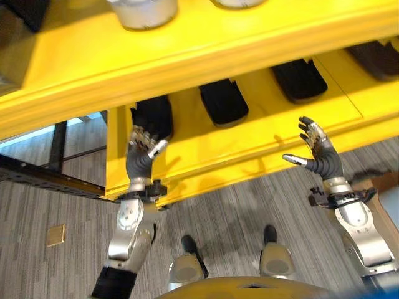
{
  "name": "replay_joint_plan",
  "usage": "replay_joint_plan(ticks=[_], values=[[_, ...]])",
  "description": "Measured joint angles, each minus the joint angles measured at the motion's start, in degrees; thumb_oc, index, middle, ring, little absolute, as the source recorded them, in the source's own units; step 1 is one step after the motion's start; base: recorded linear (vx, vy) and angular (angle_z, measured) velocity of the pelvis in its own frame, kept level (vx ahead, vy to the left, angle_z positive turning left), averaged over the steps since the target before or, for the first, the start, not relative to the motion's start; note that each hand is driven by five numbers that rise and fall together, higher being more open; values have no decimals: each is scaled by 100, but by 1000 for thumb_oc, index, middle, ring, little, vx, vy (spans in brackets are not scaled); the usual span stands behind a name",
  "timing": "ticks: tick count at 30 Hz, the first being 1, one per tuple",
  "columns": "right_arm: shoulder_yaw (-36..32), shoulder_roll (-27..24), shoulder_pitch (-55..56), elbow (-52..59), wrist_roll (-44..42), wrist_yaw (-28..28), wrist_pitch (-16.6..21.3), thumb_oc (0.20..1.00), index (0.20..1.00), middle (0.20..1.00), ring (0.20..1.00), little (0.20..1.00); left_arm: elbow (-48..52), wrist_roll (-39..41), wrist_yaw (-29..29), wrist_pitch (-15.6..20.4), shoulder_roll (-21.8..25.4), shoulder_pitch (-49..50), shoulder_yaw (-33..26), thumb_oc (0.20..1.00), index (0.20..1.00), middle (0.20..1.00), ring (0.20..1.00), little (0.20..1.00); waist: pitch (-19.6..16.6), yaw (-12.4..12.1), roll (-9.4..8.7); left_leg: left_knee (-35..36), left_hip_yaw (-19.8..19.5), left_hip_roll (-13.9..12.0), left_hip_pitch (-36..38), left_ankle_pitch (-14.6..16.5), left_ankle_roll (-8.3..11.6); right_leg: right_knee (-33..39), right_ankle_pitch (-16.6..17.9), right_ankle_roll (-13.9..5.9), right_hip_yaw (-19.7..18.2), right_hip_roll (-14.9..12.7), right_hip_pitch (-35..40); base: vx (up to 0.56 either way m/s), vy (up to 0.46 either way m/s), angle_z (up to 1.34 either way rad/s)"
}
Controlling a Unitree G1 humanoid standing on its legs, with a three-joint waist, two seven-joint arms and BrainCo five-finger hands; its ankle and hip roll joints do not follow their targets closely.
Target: Move parts from the plastic box to the shelf.
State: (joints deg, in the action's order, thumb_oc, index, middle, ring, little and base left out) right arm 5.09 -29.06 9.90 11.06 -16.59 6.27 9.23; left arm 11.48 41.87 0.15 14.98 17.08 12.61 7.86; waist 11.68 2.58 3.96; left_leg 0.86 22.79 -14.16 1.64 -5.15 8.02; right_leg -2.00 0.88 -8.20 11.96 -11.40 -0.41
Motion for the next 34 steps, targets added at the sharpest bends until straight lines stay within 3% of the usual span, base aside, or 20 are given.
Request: replay_joint_plan(ticks=[2,5,9,13,16,19,26,34], values=[[9,-7,0,-186,-14,21,199,1000,1000,1000,1000,1000,-108,523,-944,-68,128,252,110,1000,1000,1000,1000,1000,-126,-125,-48,127,-27,16,123,-59,-1,324,145,-8,95,40,266,-14,-91,11],[48,-25,-23,-188,-68,56,371,1000,1000,1000,1000,1000,-235,782,-1406,-62,168,229,171,1000,1000,1000,1000,1000,-194,-206,-99,145,-67,21,131,-66,-2,427,177,-9,145,53,346,-15,-70,8],[276,-22,-105,-202,-141,175,472,1000,1000,1000,1000,1000,-438,824,-1572,345,190,146,173,1000,1000,1000,1000,1000,-259,-221,-217,226,-145,40,150,-134,-17,535,243,-7,244,66,474,-15,-66,11],[410,-5,-136,-403,-240,409,519,1000,1000,1000,1000,1000,-548,936,-2104,319,320,188,165,1000,1000,1000,1000,1000,-369,-308,-400,434,-156,88,357,-162,-24,723,279,-32,299,73,685,-3,-22,5],[427,117,-209,-914,-427,361,437,1000,1000,1000,1000,1000,-690,671,-2282,272,736,191,163,1000,1000,1000,1000,1000,-404,-286,-458,446,-145,107,375,-173,-13,722,285,-38,288,60,691,0,0,0],[424,144,-162,-1269,-486,286,237,1000,1000,1000,1000,1000,-1011,459,-2481,97,845,290,88,1000,1000,1000,1000,1000,-408,-238,-456,449,-112,122,415,-182,3,723,304,-53,259,45,704,10,3,-5],[99,141,213,-1316,-513,115,238,1000,1000,1000,1000,1000,-1317,237,-3083,40,897,697,-117,1000,1000,1000,1000,1000,-407,-185,-454,454,-3,121,470,-163,-16,728,310,-60,143,41,672,3,12,-7],[-11,135,322,-1201,-579,-96,309,1000,1000,1000,1000,1000,-1316,240,-3163,82,1021,690,-251,1000,1000,1000,1000,1000,-454,-80,-386,478,29,124,505,-139,-30,752,317,-65,113,34,679,1,5,-2]])
